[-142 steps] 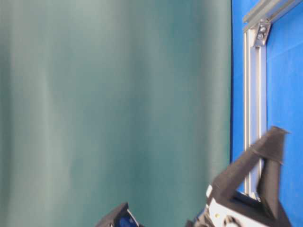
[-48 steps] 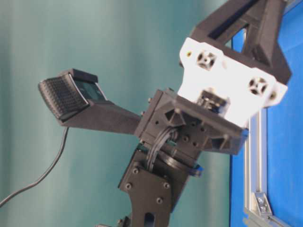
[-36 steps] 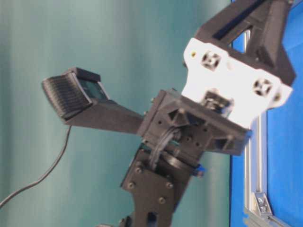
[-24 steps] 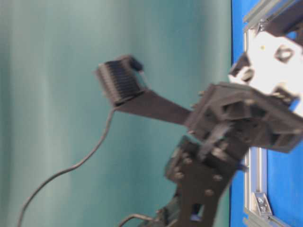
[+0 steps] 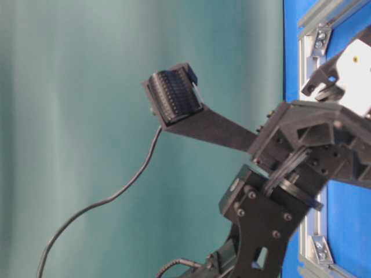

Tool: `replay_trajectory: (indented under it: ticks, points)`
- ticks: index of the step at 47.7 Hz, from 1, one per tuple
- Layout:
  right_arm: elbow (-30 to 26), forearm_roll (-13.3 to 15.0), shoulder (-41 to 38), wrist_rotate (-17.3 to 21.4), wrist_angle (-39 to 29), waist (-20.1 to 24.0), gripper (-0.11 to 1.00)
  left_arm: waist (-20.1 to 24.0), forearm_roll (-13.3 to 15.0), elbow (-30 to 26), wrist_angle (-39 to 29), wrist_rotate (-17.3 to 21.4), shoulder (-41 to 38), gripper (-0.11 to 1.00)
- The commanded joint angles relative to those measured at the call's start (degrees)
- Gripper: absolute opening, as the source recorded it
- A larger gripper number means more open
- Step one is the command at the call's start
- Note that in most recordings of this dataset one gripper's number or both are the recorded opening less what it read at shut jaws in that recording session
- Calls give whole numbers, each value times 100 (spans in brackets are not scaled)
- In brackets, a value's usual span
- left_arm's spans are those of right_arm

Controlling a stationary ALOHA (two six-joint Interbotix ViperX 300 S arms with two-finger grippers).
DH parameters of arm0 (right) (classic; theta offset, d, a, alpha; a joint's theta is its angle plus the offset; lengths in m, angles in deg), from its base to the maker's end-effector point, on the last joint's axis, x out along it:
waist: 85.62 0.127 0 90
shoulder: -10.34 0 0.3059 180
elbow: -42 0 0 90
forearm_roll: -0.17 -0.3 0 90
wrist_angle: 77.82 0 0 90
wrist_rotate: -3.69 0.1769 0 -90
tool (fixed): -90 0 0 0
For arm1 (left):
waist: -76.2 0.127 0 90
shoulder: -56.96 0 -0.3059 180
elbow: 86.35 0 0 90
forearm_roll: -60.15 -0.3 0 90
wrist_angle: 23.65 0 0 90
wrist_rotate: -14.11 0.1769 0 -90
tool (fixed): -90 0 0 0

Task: Insert the wire through the string loop located on the right side.
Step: 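Close the left gripper on the USB plug beyond the loop, then open the right gripper and pull the cable leftward with the left gripper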

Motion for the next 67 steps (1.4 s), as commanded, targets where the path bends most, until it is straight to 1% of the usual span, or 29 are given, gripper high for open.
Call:
replay_trajectory:
  ticks: [1,22,27,29,31,39,41,43,52,61,64,67]
  points:
    - [-114,-9,35,9,53,0,-3,9,-9,-79,26,-9,123,93]
    - [-114,-9,35,9,53,0,-3,-18,-9,-114,26,-9,123,92]
    - [-114,-9,35,9,53,0,-3,-18,-9,-149,26,-9,123,89]
    - [-114,-9,35,9,53,0,-3,-9,-9,-158,26,-9,123,84]
    - [-114,-9,35,9,53,0,-3,-9,-9,-176,26,0,123,75]
    - [-114,-9,35,9,53,0,-3,-9,-18,-149,26,53,132,24]
    - [-114,-9,35,9,53,0,-3,-9,-9,-141,26,53,123,14]
    - [-123,-9,35,9,53,0,-3,0,-9,-141,26,53,123,8]
    - [-167,-9,35,9,-44,0,-3,-9,-9,-132,26,53,123,8]
    - [-185,0,132,9,-299,0,-3,-9,-18,-141,26,44,132,8]
    - [-185,0,176,9,-378,0,0,0,-9,-132,26,44,132,8]
    - [-185,-9,220,18,-431,0,6,-9,-9,-141,26,35,132,8]
